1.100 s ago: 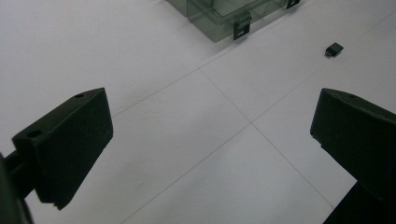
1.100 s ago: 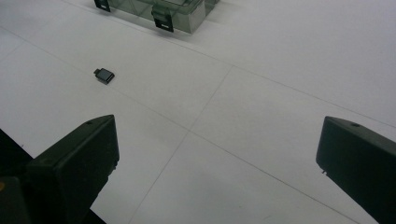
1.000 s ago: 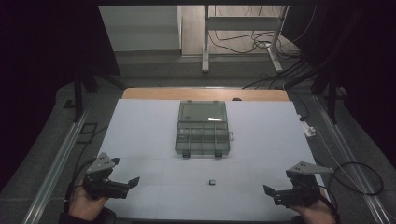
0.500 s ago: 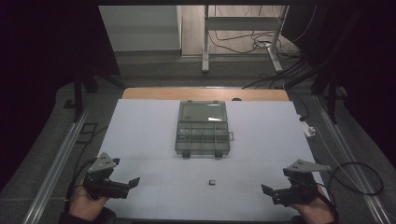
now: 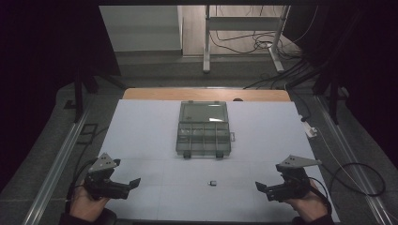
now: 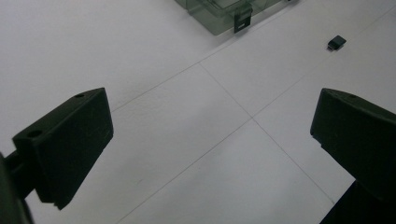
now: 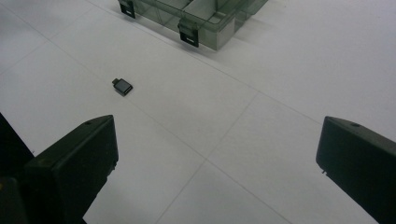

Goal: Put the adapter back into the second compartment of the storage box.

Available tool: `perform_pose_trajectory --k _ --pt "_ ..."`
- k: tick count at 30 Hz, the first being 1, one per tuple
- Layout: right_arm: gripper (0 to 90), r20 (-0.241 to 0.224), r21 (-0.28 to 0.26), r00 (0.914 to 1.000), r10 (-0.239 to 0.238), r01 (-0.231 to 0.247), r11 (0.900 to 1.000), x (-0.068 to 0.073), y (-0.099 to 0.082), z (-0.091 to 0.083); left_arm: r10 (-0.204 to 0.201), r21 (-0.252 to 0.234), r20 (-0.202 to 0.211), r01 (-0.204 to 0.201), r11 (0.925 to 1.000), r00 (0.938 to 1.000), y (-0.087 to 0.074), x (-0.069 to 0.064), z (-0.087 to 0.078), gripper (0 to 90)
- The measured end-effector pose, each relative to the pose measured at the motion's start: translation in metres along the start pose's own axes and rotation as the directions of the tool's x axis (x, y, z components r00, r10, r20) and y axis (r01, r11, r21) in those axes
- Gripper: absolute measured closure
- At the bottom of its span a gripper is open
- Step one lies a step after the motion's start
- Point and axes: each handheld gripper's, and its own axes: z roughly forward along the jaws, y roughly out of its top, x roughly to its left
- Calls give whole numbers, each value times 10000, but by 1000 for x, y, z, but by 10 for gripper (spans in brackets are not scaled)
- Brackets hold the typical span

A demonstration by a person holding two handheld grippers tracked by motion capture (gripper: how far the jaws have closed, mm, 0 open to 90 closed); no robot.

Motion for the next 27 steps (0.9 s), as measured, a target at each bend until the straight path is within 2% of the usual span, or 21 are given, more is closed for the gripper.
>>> perform_pose_trajectory --k 11,20,27 --pt "0 -338 139 9992 -226 230 9996 2 10 16 39 46 42 -39 10000 10000 0 0 1 1" --pt "0 -905 375 9951 -396 431 9984 10 20 34 24 48 61 -24 10000 10000 0 1 0 2" --pt "0 -989 530 9936 -545 599 9968 16 25 45 23 55 72 -24 10000 10000 0 1 0 2"
